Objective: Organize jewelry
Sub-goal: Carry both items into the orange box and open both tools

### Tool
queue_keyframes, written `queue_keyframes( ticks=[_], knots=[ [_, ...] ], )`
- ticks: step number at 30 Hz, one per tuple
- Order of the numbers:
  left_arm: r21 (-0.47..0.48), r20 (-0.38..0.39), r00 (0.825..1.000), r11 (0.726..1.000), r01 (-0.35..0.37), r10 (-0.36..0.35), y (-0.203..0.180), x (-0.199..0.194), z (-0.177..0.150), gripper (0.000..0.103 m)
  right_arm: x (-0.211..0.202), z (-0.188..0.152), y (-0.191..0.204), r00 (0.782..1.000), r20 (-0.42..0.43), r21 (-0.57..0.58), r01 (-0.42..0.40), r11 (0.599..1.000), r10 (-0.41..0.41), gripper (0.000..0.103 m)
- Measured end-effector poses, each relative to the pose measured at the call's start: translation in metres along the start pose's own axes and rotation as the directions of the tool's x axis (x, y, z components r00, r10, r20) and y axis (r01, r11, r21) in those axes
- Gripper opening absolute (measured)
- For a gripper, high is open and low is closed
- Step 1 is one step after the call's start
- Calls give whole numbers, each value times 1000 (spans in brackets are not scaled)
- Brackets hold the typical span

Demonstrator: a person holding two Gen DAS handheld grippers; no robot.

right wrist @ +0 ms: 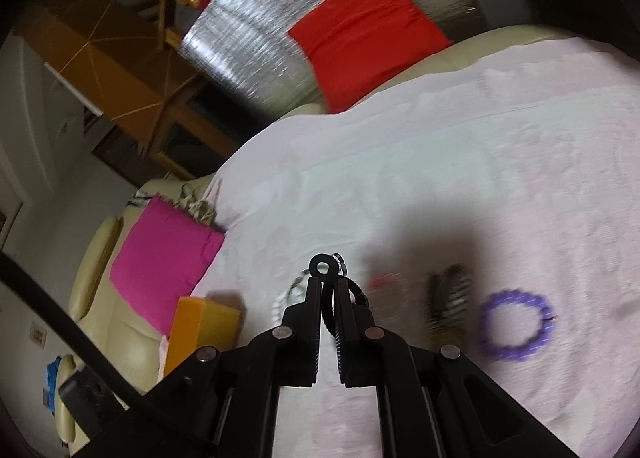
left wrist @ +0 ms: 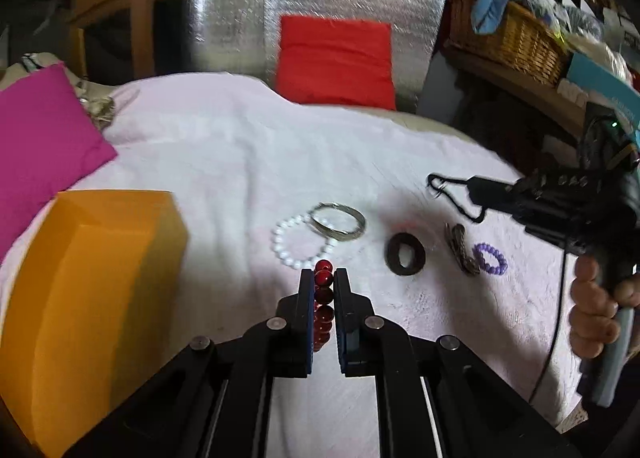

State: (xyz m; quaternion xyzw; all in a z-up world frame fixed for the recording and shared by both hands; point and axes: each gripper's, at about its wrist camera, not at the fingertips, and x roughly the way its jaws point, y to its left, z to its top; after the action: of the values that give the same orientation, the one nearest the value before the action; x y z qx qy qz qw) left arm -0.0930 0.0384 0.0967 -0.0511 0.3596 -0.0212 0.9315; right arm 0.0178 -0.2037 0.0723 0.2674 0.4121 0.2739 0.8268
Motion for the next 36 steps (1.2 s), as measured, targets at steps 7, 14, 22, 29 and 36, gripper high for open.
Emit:
queue_keyframes(
  ticks=[7,14,22,29,36],
  knots=[
    [-67,134,987,994,-84,92,30,-68,-1,9,31,-22,59,994,-61,-67,-92,994,88,7],
    [-181,210,945,960,-214,251,77,-114,-14,9,64,-52,128,972,-133,-134,-212,968,195,7],
    [-281,82,919,893,-351,387,137,-101,-39,9,110,-98,195,928,-245,-158,-325,932,282,7],
    [-278,-17,915,878,-391,402,155,-77,-53,10,156,-128,214,904,-314,-118,-341,933,291,11],
    [-234,-63,890,860,-453,452,153,-64,-59,11,172,-128,198,901,-330,-47,-313,949,281,15]
  ],
)
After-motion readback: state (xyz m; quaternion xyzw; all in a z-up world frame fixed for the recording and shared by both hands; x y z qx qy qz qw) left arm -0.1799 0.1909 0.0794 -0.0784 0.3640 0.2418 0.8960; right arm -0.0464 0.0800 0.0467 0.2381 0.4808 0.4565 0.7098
